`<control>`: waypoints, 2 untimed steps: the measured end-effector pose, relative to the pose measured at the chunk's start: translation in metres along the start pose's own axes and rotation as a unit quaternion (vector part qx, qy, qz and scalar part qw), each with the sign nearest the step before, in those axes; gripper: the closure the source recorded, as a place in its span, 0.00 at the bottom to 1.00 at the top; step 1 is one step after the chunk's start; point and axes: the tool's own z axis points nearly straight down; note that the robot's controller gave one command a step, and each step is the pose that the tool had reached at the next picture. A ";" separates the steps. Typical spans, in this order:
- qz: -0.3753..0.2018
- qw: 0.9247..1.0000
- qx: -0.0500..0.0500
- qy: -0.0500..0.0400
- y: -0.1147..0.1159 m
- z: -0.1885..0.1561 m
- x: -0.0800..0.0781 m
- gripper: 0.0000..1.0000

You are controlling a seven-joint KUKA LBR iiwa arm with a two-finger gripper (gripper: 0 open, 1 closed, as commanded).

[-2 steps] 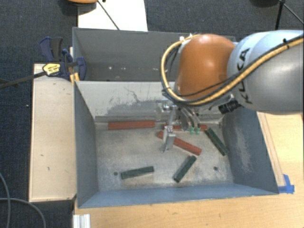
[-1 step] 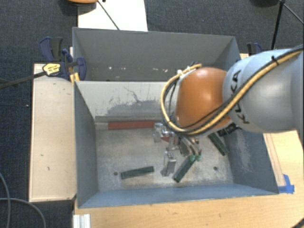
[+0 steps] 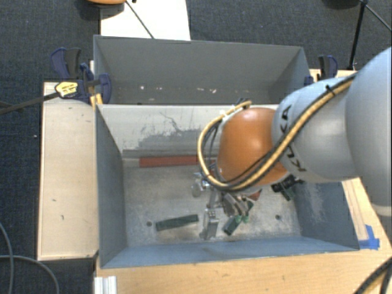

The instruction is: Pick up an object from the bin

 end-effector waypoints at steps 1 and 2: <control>-0.001 1.000 0.001 0.000 0.023 0.017 0.002 0.00; 0.046 0.999 0.000 0.000 0.034 0.045 0.009 1.00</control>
Offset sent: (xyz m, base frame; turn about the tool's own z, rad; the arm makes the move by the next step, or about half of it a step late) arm -0.0118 0.0335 -0.0448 0.0879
